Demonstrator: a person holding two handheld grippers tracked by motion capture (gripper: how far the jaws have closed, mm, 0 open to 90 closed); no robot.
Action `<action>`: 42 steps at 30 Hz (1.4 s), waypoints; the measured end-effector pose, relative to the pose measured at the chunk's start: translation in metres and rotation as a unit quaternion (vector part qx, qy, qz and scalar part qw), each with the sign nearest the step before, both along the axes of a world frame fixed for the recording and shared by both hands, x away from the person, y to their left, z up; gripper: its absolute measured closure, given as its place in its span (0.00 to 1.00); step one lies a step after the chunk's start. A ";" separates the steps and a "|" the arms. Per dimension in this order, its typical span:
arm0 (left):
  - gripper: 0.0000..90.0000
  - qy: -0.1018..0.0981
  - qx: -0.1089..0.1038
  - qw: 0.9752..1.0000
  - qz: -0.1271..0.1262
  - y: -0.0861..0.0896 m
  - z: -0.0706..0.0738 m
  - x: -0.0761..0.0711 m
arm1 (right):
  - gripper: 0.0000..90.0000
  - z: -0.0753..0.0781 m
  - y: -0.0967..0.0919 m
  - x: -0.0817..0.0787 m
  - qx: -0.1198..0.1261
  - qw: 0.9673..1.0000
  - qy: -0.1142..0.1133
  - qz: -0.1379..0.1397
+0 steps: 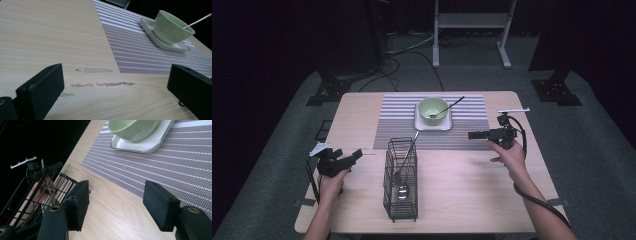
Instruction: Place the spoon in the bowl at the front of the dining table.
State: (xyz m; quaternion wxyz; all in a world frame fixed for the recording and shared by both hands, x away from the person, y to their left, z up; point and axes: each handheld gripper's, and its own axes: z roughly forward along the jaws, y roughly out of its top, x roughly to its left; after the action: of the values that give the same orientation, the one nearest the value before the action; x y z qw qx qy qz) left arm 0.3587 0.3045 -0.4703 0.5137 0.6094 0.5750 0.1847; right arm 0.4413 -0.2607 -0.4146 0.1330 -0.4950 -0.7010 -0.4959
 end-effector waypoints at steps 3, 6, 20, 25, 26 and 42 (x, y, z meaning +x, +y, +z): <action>0.00 0.000 0.001 1.000 0.000 0.000 0.000 0.000 | 0.41 0.000 0.002 -0.003 0.000 1.000 -0.001 0.004; 0.00 0.000 0.001 1.000 -0.001 0.000 0.000 0.000 | 0.41 0.000 0.004 -0.005 0.000 1.000 -0.004 0.007; 0.00 0.000 0.003 1.000 -0.001 0.000 0.000 0.000 | 0.40 -0.004 0.006 -0.017 0.010 1.000 -0.004 0.017; 0.00 0.000 0.002 1.000 -0.001 0.000 0.000 0.000 | 0.40 -0.008 0.006 -0.021 0.015 1.000 -0.004 0.017; 0.00 0.000 0.002 1.000 -0.001 0.000 0.000 0.000 | 0.40 -0.009 0.006 -0.021 0.015 1.000 -0.003 0.018; 0.00 0.000 -0.009 1.000 -0.002 0.000 0.000 0.000 | 0.39 -0.011 0.010 -0.038 0.020 0.999 -0.009 0.028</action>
State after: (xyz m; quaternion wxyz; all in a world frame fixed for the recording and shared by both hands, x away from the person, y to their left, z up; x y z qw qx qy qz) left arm 0.3586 0.3049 -0.4704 0.5196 0.6061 0.5752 0.1782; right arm 0.4038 -0.2504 -0.4255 0.1509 -0.4682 -0.7054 -0.5104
